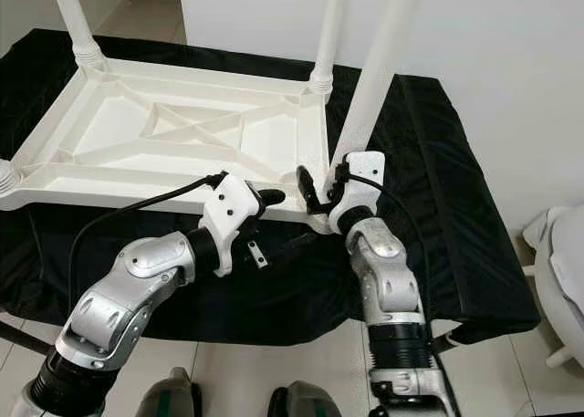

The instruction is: Building children table

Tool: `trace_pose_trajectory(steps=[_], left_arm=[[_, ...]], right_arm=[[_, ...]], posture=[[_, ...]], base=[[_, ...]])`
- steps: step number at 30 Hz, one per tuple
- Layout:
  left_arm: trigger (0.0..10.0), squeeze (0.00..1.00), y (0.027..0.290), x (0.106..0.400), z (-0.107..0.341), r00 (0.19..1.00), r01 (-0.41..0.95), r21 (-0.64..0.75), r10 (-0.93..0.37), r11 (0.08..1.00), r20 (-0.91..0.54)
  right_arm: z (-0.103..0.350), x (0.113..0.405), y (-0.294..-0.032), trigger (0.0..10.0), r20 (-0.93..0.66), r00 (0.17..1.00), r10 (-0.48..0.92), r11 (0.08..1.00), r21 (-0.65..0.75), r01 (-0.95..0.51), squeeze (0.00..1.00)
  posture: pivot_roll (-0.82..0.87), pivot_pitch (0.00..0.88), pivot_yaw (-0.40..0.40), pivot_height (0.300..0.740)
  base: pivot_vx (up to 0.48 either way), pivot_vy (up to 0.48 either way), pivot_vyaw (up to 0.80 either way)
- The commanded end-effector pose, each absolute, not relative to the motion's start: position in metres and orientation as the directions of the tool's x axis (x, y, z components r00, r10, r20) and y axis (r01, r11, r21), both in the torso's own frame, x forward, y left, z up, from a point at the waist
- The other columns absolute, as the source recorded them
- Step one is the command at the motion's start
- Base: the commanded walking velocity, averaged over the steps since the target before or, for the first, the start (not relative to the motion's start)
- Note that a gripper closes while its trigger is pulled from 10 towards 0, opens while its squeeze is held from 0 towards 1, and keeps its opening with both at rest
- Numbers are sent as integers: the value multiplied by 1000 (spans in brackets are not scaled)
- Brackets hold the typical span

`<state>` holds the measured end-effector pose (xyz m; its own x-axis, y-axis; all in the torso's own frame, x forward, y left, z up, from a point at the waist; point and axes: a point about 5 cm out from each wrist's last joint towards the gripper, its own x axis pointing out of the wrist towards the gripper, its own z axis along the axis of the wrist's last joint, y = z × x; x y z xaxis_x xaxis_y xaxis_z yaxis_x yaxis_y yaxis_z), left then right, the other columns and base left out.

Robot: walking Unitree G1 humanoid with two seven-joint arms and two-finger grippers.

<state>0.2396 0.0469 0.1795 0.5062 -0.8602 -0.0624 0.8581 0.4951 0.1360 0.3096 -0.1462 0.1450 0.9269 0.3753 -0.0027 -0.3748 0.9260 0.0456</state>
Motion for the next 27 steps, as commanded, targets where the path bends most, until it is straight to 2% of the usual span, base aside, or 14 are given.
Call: trace_pose_trajectory(steps=[1, 8, 22, 23, 24, 25, 27], left_arm=[[10000, 0, 48, 243, 179, 534, 842, 137, -843, 523, -64], [10000, 0, 51, 249, 158, 581, 813, 107, -806, 572, -112], [10000, 0, 51, 262, 135, 651, 759, 127, -743, 638, -155], [10000, 0, 50, 264, 135, 654, 756, 131, -742, 641, -149], [10000, 0, 50, 264, 135, 654, 756, 131, -742, 641, -149], [10000, 0, 47, 266, 137, 652, 759, 125, -747, 639, -134], [10000, 0, 43, 269, 141, 648, 762, 134, -753, 634, -118]], right_arm=[[141, 311, -145, 10000, -24, 903, 429, 903, 53, -427, 0], [133, 321, -155, 10000, -38, 815, 579, 814, -30, -580, 0], [132, 333, -159, 10000, -47, 789, 612, 786, -72, -614, 0], [131, 335, -159, 6863, -42, 780, 624, 778, -63, -625, 0], [131, 335, -159, 6863, -42, 780, 624, 778, -63, -625, 0], [130, 336, -158, 0, -44, 774, 632, 771, -65, -633, 0], [128, 336, -157, 0, -40, 773, 633, 772, -45, -635, 0]], posture=[[16, 6, -78, 740], [17, 0, -71, 740], [23, 0, -86, 740], [21, 0, -93, 740], [21, 0, -93, 740], [22, 0, -106, 740], [23, 0, -110, 740]], base=[[0, 0, 0], [0, 0, 0], [0, 0, 0], [0, 0, 0], [0, 0, 0], [0, 0, 0], [0, 0, 0]])
